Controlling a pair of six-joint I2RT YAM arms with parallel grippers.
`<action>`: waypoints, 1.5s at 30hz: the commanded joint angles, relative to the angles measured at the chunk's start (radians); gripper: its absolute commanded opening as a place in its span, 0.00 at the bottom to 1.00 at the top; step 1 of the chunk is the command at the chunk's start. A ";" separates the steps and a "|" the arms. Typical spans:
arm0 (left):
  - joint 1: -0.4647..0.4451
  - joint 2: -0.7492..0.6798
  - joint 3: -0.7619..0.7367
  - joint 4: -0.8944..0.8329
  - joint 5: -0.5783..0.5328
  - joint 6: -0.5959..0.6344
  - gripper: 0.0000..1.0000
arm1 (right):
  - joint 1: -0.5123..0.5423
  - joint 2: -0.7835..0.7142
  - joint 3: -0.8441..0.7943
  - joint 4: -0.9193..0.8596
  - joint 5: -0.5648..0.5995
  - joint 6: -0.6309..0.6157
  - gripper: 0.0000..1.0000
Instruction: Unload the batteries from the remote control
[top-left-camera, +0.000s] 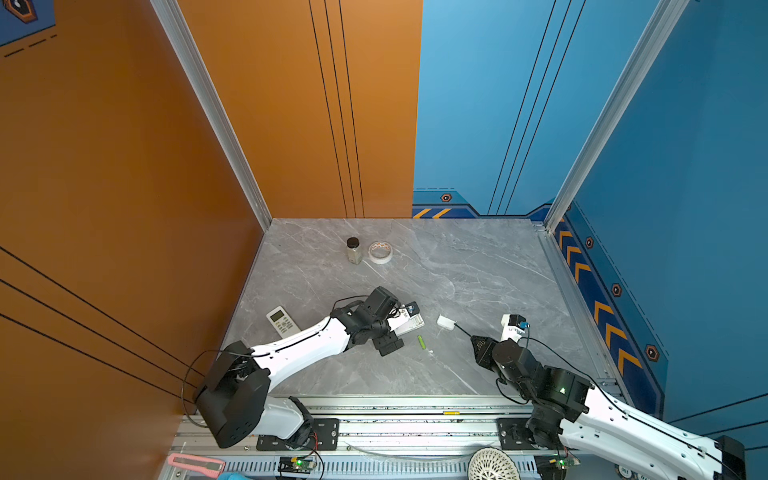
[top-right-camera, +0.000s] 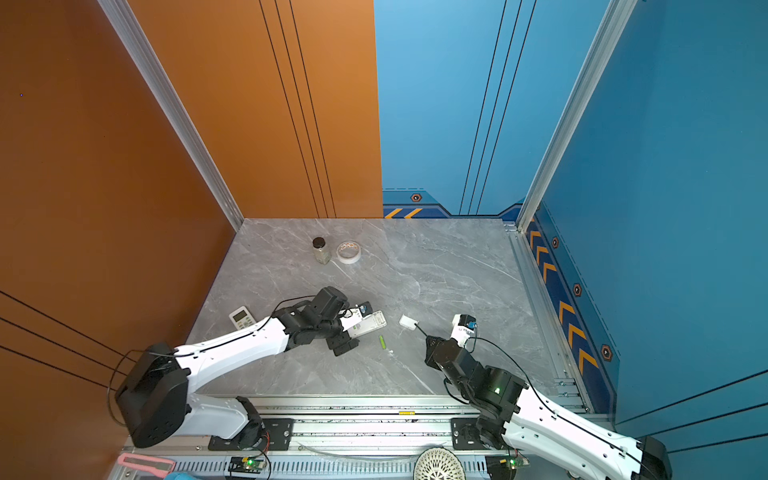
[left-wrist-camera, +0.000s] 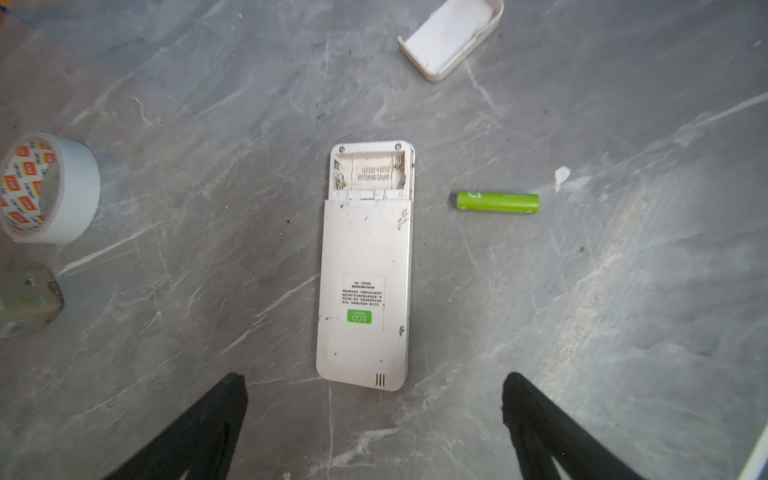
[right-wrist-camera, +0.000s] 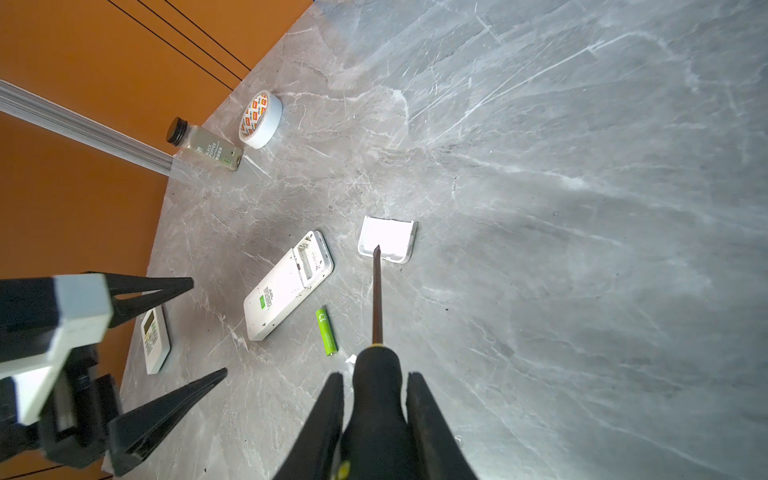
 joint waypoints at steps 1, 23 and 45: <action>0.027 -0.076 -0.028 0.011 0.055 -0.046 0.98 | 0.007 0.009 -0.029 0.080 0.066 0.000 0.00; 0.644 -0.170 0.300 -0.511 0.013 -0.871 0.98 | -0.169 0.213 -0.024 0.395 -0.056 -0.111 0.00; 0.981 0.115 0.406 -0.759 -0.178 -1.097 0.98 | -0.319 0.339 0.231 0.142 -0.310 -0.257 0.00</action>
